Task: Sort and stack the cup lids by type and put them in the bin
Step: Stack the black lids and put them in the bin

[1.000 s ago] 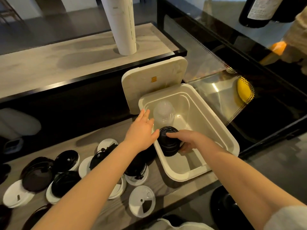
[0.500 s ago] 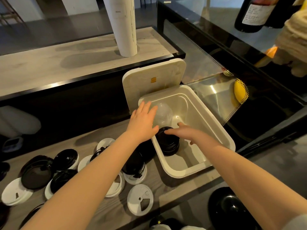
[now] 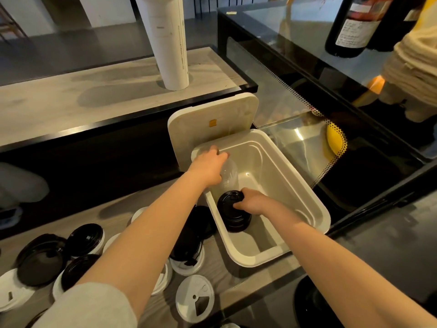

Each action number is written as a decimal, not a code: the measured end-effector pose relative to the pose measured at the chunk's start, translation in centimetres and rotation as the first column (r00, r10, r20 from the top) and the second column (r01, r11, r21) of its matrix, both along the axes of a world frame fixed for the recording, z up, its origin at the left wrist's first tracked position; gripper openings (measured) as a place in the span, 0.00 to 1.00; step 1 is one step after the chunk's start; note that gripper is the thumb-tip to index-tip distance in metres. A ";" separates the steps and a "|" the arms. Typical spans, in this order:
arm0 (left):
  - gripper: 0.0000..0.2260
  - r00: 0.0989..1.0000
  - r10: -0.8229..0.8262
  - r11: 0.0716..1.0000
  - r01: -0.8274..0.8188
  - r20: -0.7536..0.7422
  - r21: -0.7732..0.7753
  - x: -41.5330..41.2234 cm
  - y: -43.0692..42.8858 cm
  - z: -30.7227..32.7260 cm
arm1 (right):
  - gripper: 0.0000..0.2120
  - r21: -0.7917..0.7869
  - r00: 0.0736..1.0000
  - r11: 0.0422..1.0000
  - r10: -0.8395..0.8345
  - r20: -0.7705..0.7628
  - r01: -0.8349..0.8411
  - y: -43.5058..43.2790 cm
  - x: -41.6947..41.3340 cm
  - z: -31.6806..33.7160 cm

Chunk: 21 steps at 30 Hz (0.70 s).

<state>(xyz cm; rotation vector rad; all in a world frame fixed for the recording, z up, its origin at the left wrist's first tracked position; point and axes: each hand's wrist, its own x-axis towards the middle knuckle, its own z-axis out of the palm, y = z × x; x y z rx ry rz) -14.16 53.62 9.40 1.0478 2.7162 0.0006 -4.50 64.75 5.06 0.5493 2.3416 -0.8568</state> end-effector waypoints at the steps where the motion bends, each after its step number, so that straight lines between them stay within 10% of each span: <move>1: 0.28 1.000 0.012 1.000 -0.012 0.002 0.009 0.0 0.1 -0.1 | 0.22 -0.002 1.000 1.000 0.005 0.011 -0.005 0.2 0.0 0.1; 15: 0.26 0.993 -0.030 0.999 0.028 0.112 0.016 -1.2 7.0 0.0 | 0.26 -0.080 0.987 0.987 -0.130 0.099 0.138 0.7 0.1 -0.6; 21: 0.32 0.991 -0.112 0.993 0.115 0.079 -0.027 -1.7 6.4 0.0 | 0.42 -0.302 0.836 0.810 -0.368 0.407 0.503 1.2 0.9 -2.2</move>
